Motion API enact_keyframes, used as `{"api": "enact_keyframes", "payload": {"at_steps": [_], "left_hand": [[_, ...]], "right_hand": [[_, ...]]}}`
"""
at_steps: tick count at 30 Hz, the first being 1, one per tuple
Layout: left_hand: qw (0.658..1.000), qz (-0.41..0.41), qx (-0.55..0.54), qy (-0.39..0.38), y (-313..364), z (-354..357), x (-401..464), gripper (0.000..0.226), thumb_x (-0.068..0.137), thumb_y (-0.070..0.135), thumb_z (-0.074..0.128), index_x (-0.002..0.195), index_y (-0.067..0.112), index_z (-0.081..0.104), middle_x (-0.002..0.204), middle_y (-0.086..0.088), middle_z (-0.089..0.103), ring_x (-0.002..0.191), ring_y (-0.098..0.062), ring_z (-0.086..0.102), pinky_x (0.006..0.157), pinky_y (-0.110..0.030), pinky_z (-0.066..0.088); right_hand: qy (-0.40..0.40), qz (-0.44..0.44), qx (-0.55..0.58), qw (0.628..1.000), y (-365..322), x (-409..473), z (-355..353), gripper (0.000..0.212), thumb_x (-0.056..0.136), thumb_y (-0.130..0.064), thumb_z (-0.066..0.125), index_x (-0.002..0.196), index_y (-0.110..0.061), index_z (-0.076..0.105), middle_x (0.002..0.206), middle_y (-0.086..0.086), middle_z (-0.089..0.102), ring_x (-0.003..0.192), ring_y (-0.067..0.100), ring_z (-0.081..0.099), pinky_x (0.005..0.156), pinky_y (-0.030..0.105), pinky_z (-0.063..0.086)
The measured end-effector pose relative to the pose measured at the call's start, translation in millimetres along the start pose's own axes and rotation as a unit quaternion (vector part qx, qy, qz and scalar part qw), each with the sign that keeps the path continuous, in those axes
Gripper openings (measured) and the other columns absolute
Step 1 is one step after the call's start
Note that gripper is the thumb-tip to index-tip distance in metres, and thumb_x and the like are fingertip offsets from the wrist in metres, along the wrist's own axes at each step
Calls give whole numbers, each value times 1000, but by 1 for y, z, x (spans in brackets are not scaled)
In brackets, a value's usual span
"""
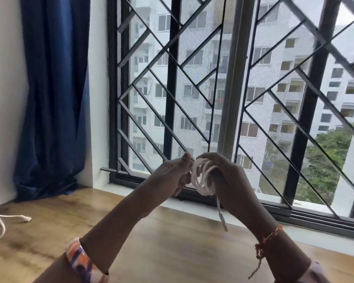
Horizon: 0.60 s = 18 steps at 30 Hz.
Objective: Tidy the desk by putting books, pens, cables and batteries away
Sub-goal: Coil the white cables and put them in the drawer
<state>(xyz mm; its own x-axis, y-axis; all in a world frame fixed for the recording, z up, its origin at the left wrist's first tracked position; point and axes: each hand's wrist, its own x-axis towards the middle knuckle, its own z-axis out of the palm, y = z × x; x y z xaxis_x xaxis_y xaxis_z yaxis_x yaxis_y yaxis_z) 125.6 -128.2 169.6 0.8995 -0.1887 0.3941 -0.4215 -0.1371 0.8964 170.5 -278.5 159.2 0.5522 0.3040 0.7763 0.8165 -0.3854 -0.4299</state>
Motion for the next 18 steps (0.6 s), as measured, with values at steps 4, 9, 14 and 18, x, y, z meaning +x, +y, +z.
{"api": "enact_keyframes", "payload": {"at_steps": [4,9,14,18], "left_hand": [[992,53,92,63,-4,4,-1,35,98,27,39,78,5,59,51,12,41,46,-1,33,50,-18,29],[985,62,159,-4,-4,-1,-6,46,86,51,36,95,14,62,71,5,54,71,-11,47,73,-39,43],[969,80,220,78,11,13,-4,44,85,61,43,88,17,53,66,3,53,64,-13,53,68,-41,49],[947,99,274,133,12,14,1,26,97,29,40,76,17,51,58,7,48,48,-2,44,51,-22,37]], "right_hand": [[37,-5,-26,999,2,4,5,28,82,-6,40,97,-13,63,64,-18,53,54,-2,49,51,14,35],[38,-48,-84,995,2,6,3,28,79,-5,39,97,-11,60,73,-3,60,61,12,56,57,18,45],[-16,-106,-148,983,-4,13,3,24,83,-16,37,101,-19,53,90,7,65,72,28,64,59,45,53],[-18,-101,-85,991,-1,15,3,21,87,-23,42,102,-25,56,89,0,66,77,20,63,65,41,51]]}}
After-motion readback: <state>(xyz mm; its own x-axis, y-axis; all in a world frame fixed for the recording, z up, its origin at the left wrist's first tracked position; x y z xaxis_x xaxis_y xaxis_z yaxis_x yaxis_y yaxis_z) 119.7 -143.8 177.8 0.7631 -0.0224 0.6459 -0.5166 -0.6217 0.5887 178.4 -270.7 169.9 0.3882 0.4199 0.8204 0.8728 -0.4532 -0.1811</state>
